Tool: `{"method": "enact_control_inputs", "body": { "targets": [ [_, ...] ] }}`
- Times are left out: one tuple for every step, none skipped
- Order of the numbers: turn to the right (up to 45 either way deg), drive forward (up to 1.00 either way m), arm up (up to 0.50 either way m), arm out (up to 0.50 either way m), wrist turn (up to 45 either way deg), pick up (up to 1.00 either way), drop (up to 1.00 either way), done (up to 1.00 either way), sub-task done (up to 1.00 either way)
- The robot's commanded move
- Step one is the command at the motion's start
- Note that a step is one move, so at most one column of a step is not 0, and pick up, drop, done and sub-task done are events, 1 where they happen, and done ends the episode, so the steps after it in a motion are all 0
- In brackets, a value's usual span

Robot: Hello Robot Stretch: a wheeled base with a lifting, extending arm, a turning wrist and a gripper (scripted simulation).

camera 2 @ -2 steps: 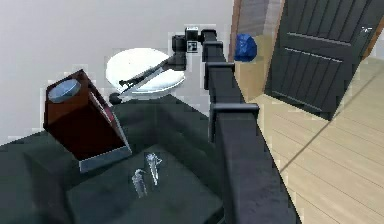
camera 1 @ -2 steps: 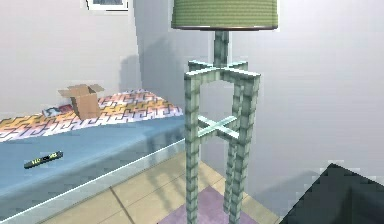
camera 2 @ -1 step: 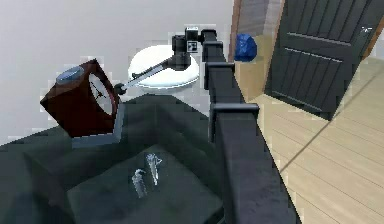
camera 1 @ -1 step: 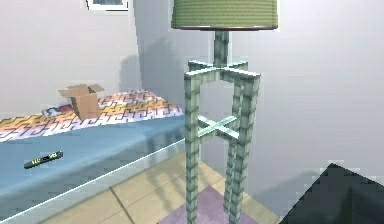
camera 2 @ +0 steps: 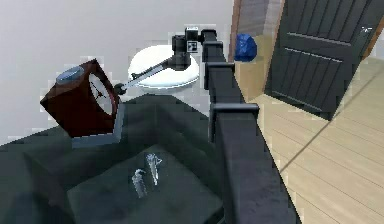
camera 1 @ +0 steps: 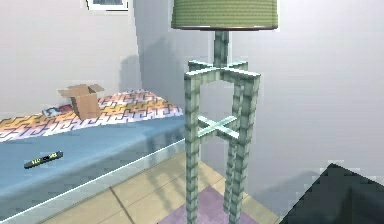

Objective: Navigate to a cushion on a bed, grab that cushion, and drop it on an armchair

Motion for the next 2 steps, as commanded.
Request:
{"method": "enact_control_inputs", "body": {
  "targets": [
    [0.0, 0.0, -0.5, 0.0, 0.0, 0.0, 0.0, 0.0, 0.0],
    [0.0, 0.0, 0.0, 0.0, 0.0, 0.0, 1.0, 0.0, 0.0]
  ]
}}
